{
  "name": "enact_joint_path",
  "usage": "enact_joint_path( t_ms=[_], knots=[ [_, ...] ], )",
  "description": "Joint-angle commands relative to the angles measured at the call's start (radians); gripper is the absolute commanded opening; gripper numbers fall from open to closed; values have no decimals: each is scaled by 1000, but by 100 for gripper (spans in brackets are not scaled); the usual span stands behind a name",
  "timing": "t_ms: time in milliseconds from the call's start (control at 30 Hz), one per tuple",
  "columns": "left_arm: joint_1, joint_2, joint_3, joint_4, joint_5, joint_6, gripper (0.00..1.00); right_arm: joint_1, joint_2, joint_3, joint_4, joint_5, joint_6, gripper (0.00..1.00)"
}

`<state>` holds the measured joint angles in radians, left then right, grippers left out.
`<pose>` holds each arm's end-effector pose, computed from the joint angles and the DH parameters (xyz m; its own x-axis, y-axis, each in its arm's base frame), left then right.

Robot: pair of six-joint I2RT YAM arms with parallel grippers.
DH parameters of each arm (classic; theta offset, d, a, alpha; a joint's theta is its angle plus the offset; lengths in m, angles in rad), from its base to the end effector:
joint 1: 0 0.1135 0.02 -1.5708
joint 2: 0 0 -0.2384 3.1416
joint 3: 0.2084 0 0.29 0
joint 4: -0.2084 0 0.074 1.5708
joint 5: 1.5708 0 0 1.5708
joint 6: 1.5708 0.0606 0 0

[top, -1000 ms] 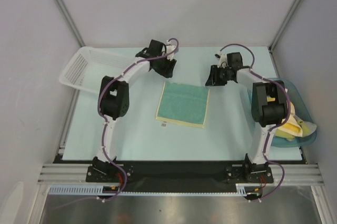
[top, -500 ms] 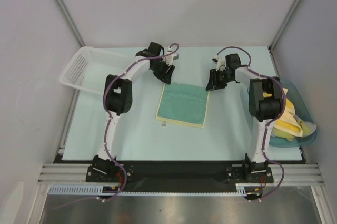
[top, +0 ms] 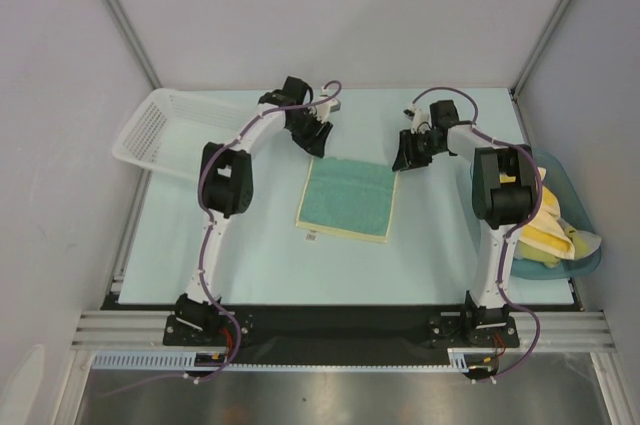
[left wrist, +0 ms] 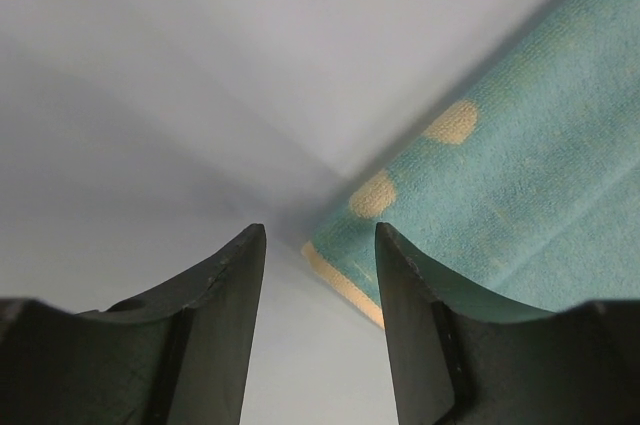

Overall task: Fold and stack the towels
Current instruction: Fold the towel

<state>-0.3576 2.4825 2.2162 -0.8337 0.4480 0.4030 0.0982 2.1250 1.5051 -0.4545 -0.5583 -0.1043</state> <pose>0.5119 -0.2193 0.1281 -0.5720 0.5911 -0.5687 0.7869 0.5910 -0.1772 0.4656 0.0781 0.0900 -0.8355 -0.1710 -0.5222 -0.4235 0.8059 0.4137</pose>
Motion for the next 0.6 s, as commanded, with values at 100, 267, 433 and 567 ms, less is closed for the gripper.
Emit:
enact_joint_path(
  t_ms=[100,267,433,567],
  knots=[
    [-3,21,48,-51,-11,56,49,-5,19,40,-12,-21,-26,37],
    [-4,16,45,-51,-5,59,36,-5,15,37,-7,-45,-29,27],
    [-4,9,48,-32,9,46,1,-5,19,44,-1,-43,-31,6],
    [-4,-19,46,-12,34,20,0,-3,0,56,2,-31,-26,0]
  ],
)
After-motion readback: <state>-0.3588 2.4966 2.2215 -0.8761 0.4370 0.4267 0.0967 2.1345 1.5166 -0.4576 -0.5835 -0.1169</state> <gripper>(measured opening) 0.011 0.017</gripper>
